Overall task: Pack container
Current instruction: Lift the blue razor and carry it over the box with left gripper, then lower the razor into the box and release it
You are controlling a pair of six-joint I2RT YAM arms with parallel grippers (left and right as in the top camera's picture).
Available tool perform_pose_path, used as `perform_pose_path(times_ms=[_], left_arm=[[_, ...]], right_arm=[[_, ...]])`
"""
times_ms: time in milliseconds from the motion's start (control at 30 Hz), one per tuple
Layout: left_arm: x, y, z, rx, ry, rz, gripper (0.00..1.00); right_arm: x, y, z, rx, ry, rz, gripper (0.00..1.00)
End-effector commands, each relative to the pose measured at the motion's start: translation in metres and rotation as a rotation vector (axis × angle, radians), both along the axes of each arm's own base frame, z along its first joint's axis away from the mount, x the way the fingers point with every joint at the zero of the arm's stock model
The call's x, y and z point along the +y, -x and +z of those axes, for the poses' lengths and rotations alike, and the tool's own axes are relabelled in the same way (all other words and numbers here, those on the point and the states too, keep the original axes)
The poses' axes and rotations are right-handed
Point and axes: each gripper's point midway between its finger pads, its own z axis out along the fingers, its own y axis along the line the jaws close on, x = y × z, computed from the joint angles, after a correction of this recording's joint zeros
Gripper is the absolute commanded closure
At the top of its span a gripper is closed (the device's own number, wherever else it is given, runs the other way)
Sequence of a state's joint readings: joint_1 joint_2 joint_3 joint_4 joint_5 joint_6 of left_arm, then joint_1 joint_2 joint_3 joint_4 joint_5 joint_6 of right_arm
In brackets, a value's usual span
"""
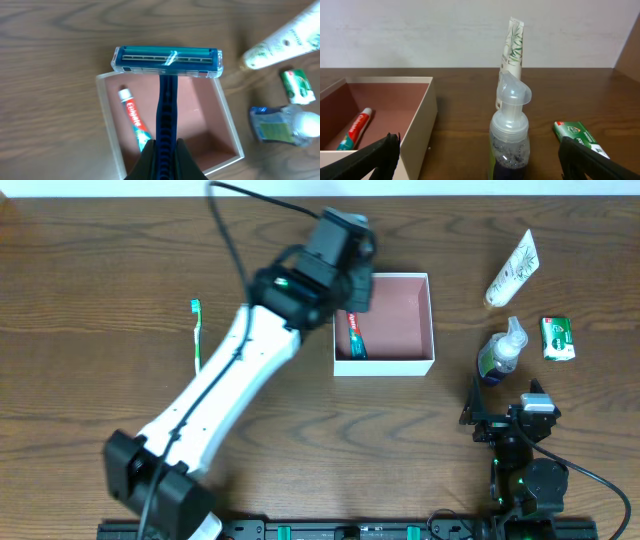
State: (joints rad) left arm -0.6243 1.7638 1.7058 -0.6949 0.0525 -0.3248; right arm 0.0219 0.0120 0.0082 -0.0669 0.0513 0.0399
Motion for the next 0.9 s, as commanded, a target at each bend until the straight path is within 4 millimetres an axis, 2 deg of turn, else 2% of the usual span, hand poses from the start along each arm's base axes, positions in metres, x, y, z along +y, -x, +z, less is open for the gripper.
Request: perform_pose_path(times_ms=[0, 233, 400, 700, 867], left_arm=[[-0.014, -0.003, -0.028, 0.028, -0.035, 0.038, 0.94], [-0.02, -0.011, -0.08, 0.101, -0.1, 0.087, 0.94], [-0.013, -0.022, -0.116, 0.12, -0.173, 0.15, 0.93], [-0.002, -0.027, -0.152, 0.143, -0.269, 0.184, 0.93], [0.004, -0.029, -0.158, 0.154, -0.284, 0.196, 0.93]], right_arm=[[0.001, 0.0, -0.001, 0.001, 0.015, 0.007, 0.01], [0.001, 0.0, -0.001, 0.001, 0.015, 0.007, 0.01], [0.001, 0.0, -0.001, 0.001, 0.015, 0.007, 0.01], [0.001, 0.0, -0.001, 0.001, 0.015, 0.007, 0.01], [0.001, 0.0, -0.001, 0.001, 0.015, 0.007, 0.01]])
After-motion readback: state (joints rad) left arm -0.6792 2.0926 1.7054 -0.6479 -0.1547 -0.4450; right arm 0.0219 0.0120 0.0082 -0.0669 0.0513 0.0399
